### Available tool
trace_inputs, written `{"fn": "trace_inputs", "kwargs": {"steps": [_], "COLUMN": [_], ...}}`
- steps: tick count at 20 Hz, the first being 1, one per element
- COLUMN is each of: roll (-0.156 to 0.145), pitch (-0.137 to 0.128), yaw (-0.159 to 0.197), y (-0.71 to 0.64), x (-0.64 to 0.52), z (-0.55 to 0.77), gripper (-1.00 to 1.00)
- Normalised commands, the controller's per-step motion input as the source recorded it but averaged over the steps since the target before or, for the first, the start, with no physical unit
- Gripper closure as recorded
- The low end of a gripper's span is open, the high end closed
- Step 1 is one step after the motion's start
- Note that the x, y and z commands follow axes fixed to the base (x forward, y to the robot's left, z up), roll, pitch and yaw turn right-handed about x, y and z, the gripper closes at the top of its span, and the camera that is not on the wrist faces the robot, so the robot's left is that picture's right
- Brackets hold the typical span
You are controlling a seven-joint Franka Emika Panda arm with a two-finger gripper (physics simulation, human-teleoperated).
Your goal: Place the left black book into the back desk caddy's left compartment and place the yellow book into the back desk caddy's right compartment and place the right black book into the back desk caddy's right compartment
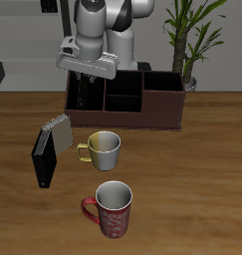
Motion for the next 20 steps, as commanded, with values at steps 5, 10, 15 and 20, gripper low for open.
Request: {"fn": "trace_inputs", "kwargs": {"steps": [5, 10, 15, 20], "roll": [-0.006, -0.015, -0.005, -0.017], "pitch": [0.033, -0.004, -0.02, -0.03], "yaw": [-0.021, 0.002, 0.02, 0.053], "y": [-0.02, -0.04, 0.0, -0.01], "x": [0.0, 0.01, 0.0, 0.13], "z": [-0.14, -0.02, 0.05, 0.18], "gripper": [-1.0, -1.0, -1.0, -1.0]}}
